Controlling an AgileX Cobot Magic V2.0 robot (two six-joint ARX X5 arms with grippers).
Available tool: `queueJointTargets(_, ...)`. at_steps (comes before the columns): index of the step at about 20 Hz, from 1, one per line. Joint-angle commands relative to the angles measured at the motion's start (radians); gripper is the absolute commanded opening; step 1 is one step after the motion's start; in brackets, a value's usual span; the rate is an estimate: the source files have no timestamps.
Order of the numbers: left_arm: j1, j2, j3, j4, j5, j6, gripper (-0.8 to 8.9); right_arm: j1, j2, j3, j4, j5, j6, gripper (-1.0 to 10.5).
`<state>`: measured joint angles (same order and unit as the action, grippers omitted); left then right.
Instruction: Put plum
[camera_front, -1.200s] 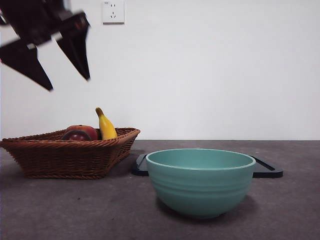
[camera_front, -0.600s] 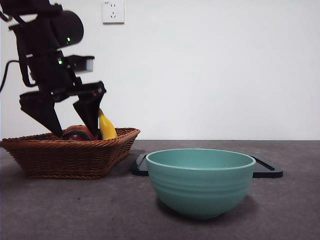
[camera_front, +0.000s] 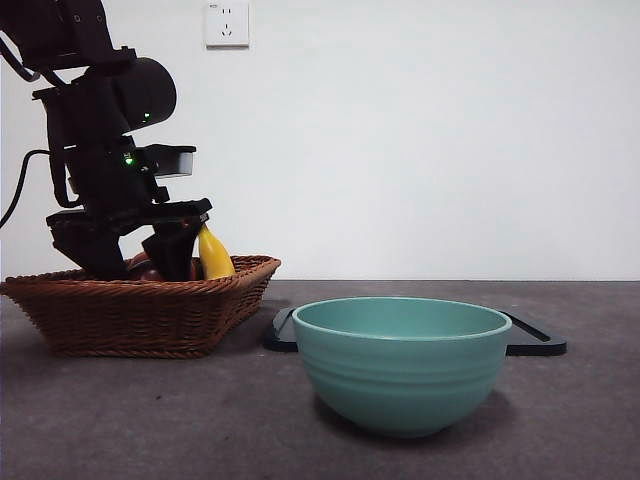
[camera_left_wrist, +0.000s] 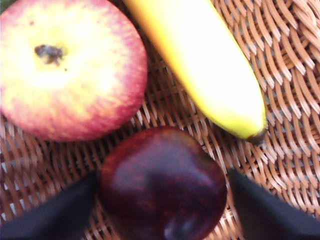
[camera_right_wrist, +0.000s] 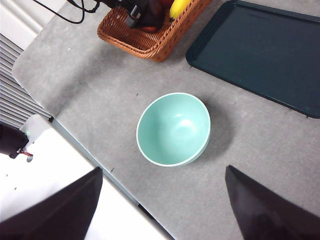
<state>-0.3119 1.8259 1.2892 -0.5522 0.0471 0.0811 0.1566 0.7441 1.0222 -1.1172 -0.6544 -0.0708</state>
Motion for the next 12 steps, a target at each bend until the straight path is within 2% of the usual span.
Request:
queueJointTargets(1,-0.003,0.025,0.023,-0.006,-0.004,0.009,3.0,0.003,0.006,0.022,0.009,0.0,0.011,3.9)
queueJointTargets(8,-0.003,-0.013,0.025,-0.039,-0.003,0.008,2.98,0.003,0.006,0.022,0.009,0.0,0.011,3.9)
queueJointTargets(12,-0.021,-0.153,0.025,-0.058,-0.002,0.007,2.98,0.003,0.006,0.022,0.009,0.0,0.011,3.9)
